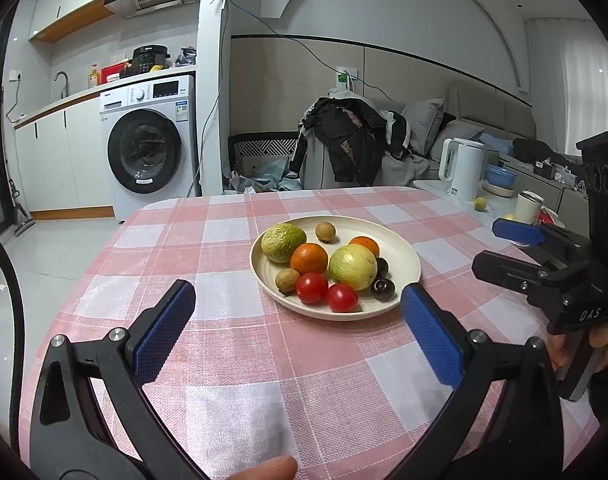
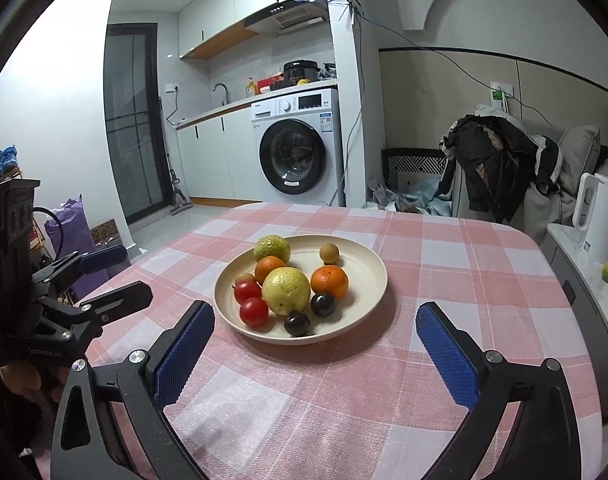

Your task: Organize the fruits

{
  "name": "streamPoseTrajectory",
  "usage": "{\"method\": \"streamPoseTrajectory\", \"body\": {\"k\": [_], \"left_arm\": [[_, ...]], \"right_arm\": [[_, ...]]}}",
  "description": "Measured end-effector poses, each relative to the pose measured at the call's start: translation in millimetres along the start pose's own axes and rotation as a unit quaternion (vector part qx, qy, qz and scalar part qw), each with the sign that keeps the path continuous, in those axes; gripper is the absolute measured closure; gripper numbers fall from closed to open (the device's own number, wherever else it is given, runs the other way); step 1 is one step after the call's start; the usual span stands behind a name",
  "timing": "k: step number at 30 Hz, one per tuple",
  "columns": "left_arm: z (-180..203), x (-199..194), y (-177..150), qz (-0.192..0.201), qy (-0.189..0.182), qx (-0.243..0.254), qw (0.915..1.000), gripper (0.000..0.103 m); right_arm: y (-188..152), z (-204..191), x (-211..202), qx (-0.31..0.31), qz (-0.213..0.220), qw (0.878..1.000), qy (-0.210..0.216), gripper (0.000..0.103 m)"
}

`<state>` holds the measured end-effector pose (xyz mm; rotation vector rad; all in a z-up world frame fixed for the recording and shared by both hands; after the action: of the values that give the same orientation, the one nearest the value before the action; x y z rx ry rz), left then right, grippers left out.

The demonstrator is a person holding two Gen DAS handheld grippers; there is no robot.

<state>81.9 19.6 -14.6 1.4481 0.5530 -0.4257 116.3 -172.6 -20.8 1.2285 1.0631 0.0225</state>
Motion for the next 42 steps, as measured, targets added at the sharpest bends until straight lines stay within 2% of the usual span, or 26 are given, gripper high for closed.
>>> {"method": "streamPoseTrajectory", "body": {"k": [16, 42], "left_arm": [[0.3, 2.6, 2.5, -0.005, -0.018, 0.001, 0.9998, 0.000], [-0.5, 2.9, 2.9, -0.005, -0.020, 0.000, 0.9998, 0.000]], "right_arm": [[-1.5, -5.7, -3.4, -0.010, 0.009, 1.000, -0.012, 0.000], [-0.1, -6.9, -2.0, -0.014, 0.007, 1.000, -0.012, 0.000]]}}
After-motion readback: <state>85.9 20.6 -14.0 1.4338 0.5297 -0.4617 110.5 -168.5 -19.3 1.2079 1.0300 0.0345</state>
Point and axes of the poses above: each gripper's, at about its wrist camera, not at the fingertips, and x roughly the way its jaws point, z to its right, y to its top, the point moved 4 cm from there along x, roughly the way its jaws point, and after that the axes turned 12 degrees about -z, right-handed, at the moved point
